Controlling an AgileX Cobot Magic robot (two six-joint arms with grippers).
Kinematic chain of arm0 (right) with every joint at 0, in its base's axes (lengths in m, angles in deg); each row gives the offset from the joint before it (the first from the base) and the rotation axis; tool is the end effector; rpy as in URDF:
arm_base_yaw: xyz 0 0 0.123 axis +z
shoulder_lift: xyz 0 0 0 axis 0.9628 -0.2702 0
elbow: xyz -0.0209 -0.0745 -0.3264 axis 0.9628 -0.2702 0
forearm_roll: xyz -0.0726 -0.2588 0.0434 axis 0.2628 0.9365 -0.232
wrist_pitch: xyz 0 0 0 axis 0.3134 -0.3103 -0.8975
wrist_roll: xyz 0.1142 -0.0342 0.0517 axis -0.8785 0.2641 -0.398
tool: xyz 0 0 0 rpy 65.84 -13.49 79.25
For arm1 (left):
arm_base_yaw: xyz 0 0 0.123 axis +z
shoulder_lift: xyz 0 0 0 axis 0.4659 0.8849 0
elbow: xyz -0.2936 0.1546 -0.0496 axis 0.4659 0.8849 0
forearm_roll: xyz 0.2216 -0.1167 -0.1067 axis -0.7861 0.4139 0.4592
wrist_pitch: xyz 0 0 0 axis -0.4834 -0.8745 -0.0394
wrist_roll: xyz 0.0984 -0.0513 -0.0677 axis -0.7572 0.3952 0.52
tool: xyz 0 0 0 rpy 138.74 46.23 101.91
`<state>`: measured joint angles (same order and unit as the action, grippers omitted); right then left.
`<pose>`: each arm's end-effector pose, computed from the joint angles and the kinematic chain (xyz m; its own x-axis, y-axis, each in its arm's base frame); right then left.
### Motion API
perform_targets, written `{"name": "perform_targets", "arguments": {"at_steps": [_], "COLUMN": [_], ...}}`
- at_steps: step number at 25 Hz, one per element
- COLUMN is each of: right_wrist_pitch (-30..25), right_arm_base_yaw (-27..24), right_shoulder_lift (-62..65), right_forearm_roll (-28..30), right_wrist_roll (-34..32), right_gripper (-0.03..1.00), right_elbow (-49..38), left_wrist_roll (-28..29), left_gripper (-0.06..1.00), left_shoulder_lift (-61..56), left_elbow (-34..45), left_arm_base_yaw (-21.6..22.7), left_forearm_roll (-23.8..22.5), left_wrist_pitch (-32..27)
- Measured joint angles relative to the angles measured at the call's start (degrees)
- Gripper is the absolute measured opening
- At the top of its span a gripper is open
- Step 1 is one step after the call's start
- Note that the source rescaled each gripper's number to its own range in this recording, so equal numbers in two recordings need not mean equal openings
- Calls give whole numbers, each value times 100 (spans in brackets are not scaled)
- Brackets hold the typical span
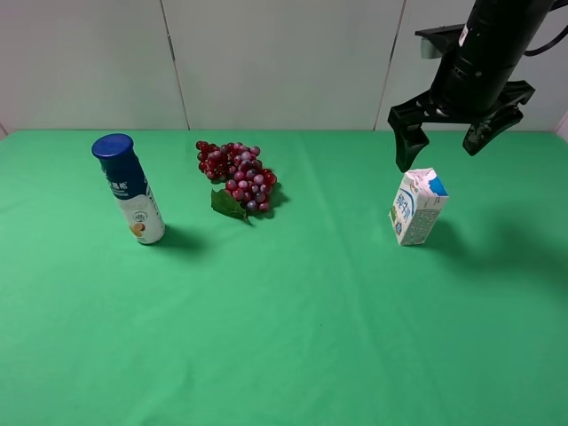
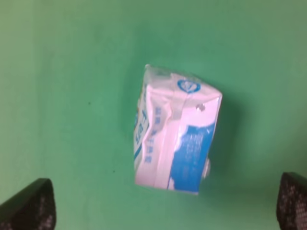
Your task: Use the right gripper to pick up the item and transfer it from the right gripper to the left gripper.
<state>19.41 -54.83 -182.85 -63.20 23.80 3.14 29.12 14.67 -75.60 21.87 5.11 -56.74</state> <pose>0.3711 0.1224 0.2765 -0.9260 -0.3076 -0.2190 -0.3021 0.9514 -0.0592 -0.0036 -0.0047 0.2668 -0.4553 0.0340 -0.8897 0.1313 0.9909 -0.0293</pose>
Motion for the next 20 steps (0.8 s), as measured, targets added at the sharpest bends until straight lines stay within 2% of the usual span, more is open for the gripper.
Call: {"name": "perform_targets", "arguments": {"at_steps": [10,20], "right_wrist_pitch": [165,319], "right_arm_base_yaw": [0,0], "right_shoulder_lift": [-494,-976], "right_forearm_roll": [248,260], "right_wrist_roll": [0,0], "right_gripper": [100,100], "right_elbow": [0,0], "left_wrist_roll": [0,0], "left_gripper": [84,84], "left_shoulder_lift": [0,0], "left_elbow": [0,0], "left_arm_base_yaw": [0,0], "left_forearm_roll": [0,0], "left_wrist_pitch": [0,0]}}
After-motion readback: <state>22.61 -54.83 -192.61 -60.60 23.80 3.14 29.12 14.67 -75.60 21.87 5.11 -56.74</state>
